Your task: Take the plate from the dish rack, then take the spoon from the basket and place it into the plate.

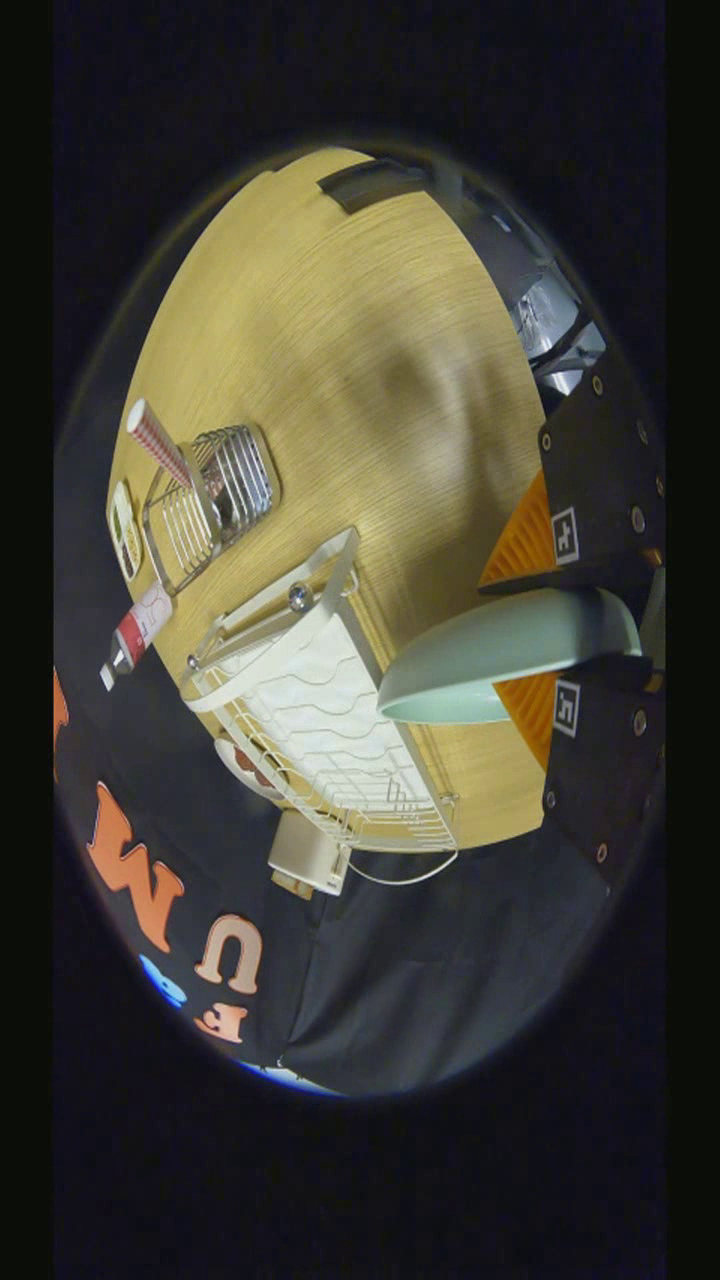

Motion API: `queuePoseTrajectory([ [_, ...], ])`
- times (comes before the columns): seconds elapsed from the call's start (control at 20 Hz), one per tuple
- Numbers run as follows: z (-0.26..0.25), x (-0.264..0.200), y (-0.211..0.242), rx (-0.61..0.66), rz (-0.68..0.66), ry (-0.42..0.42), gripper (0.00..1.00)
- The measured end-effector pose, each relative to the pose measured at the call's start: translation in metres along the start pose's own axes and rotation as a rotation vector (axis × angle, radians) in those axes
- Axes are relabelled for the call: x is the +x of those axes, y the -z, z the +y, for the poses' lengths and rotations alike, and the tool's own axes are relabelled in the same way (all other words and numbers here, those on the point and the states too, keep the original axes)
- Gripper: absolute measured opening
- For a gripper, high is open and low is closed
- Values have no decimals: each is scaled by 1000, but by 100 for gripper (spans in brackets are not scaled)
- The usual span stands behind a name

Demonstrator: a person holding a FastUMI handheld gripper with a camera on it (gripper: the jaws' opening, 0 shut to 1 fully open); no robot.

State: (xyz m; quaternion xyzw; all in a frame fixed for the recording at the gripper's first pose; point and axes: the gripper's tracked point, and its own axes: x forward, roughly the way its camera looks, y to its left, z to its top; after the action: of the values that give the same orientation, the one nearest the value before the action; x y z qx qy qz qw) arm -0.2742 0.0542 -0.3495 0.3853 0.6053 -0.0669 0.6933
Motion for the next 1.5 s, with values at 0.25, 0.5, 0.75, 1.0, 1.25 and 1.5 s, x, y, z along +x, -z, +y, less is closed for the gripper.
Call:
queuePoseTrajectory([
  [0.25,-8,15,4,37,-12,-15,27],
  [0.5,-14,32,-2,86,-13,-8,29],
  [0.75,-21,22,-26,52,-79,26,53],
  [1.0,-33,-6,-69,-77,-197,114,69],
  [1.25,-42,-40,-122,-182,-396,190,85],
  [1.5,-60,-52,-152,-275,-493,249,88],
])
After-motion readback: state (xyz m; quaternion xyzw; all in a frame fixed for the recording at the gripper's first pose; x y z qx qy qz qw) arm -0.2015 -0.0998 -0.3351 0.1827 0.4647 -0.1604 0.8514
